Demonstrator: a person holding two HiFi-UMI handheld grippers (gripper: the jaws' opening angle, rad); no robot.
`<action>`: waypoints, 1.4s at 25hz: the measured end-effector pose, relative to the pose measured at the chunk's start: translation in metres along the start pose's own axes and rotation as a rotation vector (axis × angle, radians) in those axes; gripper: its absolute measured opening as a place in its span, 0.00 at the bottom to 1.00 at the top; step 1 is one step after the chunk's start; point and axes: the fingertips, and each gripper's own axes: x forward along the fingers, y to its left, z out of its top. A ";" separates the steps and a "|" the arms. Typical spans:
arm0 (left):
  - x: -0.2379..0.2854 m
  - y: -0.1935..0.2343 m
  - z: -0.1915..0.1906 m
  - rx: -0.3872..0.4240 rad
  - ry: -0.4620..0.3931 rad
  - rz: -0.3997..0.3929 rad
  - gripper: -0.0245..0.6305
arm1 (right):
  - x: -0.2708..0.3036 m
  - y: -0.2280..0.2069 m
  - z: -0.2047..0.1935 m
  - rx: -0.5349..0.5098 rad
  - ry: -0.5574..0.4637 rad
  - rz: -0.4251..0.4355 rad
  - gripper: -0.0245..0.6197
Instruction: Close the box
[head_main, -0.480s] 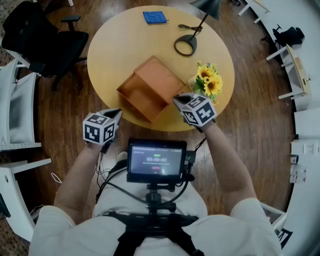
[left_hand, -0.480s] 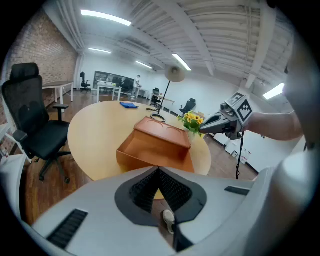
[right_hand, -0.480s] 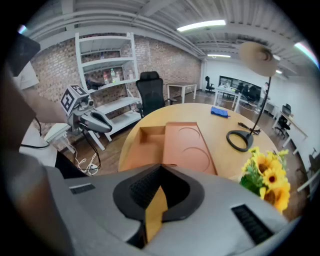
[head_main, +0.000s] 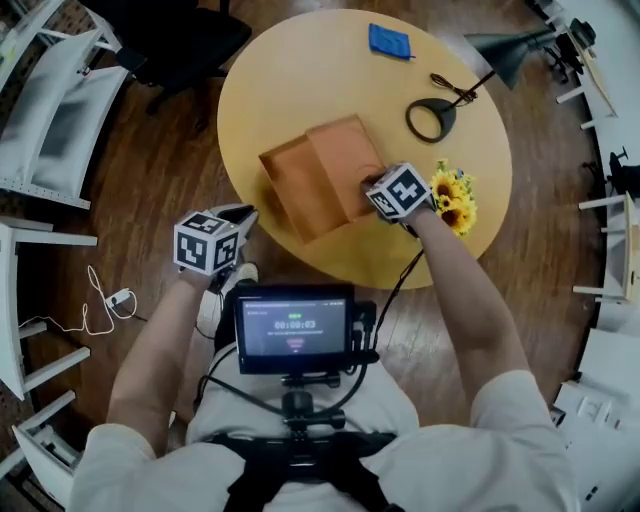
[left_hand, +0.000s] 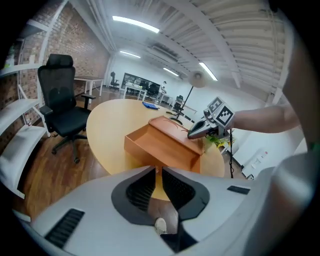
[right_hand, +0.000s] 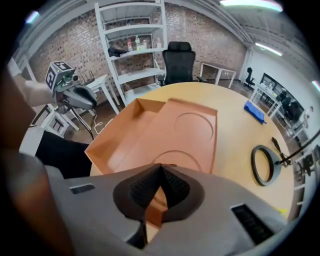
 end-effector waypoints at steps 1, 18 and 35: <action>-0.001 0.002 -0.003 -0.020 -0.002 -0.005 0.13 | 0.003 -0.001 0.003 -0.004 0.005 0.017 0.04; 0.070 0.029 -0.050 -0.013 0.099 -0.220 0.23 | 0.020 0.001 0.019 0.032 0.159 0.111 0.04; 0.088 0.004 -0.042 0.112 0.148 -0.295 0.15 | 0.005 0.005 0.014 0.085 0.173 0.108 0.04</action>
